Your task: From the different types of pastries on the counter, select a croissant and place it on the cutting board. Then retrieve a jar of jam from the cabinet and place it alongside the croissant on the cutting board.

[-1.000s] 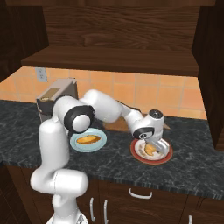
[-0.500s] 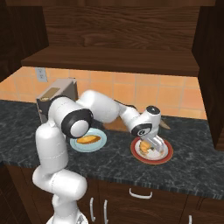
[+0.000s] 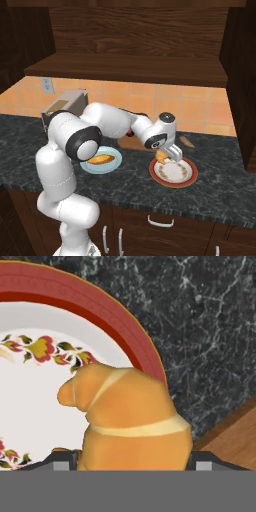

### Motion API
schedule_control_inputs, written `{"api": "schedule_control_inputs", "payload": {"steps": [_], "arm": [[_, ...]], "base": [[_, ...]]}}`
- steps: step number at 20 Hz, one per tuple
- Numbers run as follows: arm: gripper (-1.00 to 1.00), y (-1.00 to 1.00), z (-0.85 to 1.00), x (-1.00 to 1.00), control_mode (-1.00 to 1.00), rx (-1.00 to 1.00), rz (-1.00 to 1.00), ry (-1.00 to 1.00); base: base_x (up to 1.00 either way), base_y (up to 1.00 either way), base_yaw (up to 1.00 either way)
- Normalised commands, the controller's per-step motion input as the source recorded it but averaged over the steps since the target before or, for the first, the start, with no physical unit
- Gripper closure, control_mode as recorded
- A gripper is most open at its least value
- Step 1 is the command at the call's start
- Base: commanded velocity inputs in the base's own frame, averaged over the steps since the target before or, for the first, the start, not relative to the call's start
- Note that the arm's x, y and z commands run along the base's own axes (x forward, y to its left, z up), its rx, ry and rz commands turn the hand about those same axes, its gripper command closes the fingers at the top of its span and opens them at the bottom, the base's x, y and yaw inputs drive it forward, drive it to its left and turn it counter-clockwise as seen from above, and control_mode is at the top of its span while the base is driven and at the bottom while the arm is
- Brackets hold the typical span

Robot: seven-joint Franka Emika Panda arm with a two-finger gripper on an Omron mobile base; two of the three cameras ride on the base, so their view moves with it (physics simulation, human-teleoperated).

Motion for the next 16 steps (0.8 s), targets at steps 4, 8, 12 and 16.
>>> {"api": "schedule_control_inputs", "payload": {"steps": [4, 8, 12, 16], "arm": [[1.0, 0.0, -0.06, -0.01, -1.0, 0.0, 0.0, -0.06], [1.0, 0.01, 0.66, 0.18, -1.0, 0.0, 0.0, 0.0], [1.0, 0.0, 0.78, 0.54, -1.0, 0.0, 0.0, 0.0], [1.0, 0.03, -0.09, 0.33, -1.0, 0.0, 0.0, -0.14]], "base": [[0.0, 0.0, 0.0], [0.0, 0.0, 0.0], [0.0, 0.0, 0.0], [0.0, 0.0, 0.0]]}}
